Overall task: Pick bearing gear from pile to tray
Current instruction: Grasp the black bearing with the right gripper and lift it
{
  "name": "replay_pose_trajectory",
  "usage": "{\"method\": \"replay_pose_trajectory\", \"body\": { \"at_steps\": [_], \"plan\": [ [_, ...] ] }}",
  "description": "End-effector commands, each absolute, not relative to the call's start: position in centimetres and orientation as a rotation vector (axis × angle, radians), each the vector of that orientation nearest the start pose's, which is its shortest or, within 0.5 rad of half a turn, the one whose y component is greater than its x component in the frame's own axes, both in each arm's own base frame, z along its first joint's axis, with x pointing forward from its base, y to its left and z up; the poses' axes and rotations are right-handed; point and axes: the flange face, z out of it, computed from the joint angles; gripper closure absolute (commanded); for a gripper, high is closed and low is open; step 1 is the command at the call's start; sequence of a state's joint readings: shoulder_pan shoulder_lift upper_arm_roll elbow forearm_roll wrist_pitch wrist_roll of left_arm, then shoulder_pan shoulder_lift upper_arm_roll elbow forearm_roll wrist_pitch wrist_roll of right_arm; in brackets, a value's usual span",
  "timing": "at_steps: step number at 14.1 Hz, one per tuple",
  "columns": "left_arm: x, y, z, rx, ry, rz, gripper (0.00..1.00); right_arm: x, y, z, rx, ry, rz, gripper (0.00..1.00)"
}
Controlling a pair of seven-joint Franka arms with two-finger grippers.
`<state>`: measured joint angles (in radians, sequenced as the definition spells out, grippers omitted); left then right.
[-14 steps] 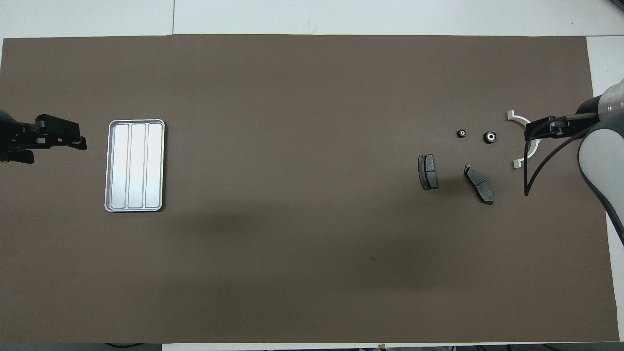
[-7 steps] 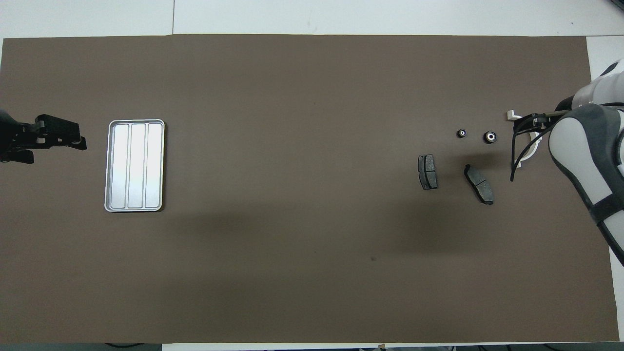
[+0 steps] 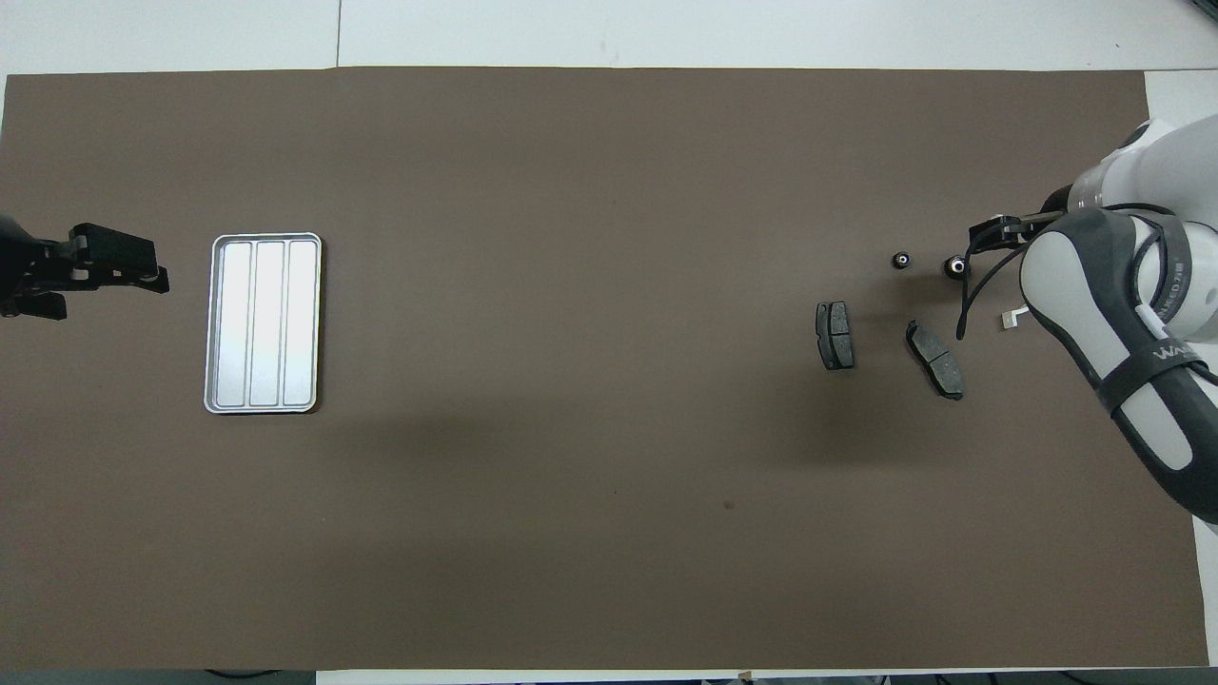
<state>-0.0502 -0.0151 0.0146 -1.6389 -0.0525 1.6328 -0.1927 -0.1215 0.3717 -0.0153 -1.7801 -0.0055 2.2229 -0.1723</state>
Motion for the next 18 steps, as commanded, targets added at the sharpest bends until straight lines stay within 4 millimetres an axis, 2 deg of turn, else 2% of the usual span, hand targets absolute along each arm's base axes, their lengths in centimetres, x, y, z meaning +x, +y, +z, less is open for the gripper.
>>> {"method": "replay_pose_trajectory", "body": {
  "at_steps": [1, 2, 4, 8, 11, 18],
  "plan": [
    [54.7, -2.6, 60.8, -3.168, -0.239, -0.015, 0.0, 65.7, -8.2, 33.8, -3.148, -0.074, -0.12, 0.04],
    [54.7, -2.5, 60.8, -3.168, -0.242, -0.015, 0.0, 66.0, -7.3, 33.2, -3.141, -0.083, -0.126, 0.04],
    [54.7, -2.5, 60.8, -3.168, -0.242, -0.015, 0.0, 66.0, -7.0, 32.7, -3.138, -0.087, -0.119, 0.04],
    [54.7, -2.5, 60.8, -3.168, -0.242, -0.015, 0.0, 66.1, -7.2, 31.1, -3.138, -0.099, -0.11, 0.04],
    [54.7, -2.5, 60.8, -3.168, -0.242, -0.015, 0.0, 65.4, -7.3, 29.9, -3.134, -0.123, -0.053, 0.04],
    [54.7, -2.5, 60.8, -3.168, -0.242, -0.015, 0.0, 64.5, -7.2, 29.5, -3.127, -0.138, 0.002, 0.04]
  ]
}}
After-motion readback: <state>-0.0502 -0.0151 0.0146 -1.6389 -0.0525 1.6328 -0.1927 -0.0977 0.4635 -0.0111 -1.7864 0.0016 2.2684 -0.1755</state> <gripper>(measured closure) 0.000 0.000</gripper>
